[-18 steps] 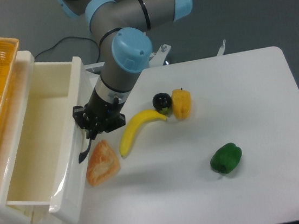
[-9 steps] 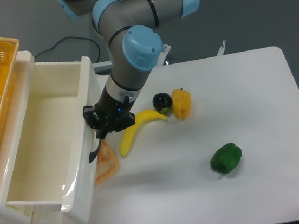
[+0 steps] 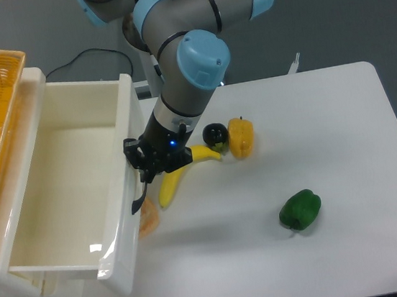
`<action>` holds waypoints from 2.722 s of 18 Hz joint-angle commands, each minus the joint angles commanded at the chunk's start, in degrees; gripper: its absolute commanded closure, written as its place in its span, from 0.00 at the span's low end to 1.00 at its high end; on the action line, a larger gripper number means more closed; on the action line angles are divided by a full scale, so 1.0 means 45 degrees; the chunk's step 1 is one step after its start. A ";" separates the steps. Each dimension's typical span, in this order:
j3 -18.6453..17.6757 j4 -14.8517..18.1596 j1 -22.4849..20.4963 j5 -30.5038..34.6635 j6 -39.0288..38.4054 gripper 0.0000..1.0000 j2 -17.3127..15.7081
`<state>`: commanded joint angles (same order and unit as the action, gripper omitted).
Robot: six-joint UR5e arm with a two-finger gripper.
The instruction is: Slide the top white drawer open
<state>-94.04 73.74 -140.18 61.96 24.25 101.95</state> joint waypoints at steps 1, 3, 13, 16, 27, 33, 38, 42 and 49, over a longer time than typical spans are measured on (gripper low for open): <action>0.0020 0.0000 -0.0040 0.0000 0.0040 0.86 0.0019; 0.0020 0.0000 -0.0234 0.0000 0.0098 0.86 0.0058; 0.0176 0.0078 -0.0724 -0.0078 0.0450 0.86 0.0195; 0.0176 0.0079 -0.0802 -0.0078 0.0587 0.76 0.0195; 0.0156 0.0078 -0.0821 -0.0078 0.1114 0.01 0.0195; 0.0156 0.0078 -0.1055 -0.0117 0.1114 0.01 0.0156; 0.0176 0.0059 -0.1309 -0.0117 0.1134 0.00 0.0098; 0.0196 0.0020 -0.1816 -0.0468 0.1134 0.00 0.0059; 0.0878 -0.0175 -0.2598 -0.0313 0.1270 0.00 0.0097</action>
<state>-90.09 72.95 -151.87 60.56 29.97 102.39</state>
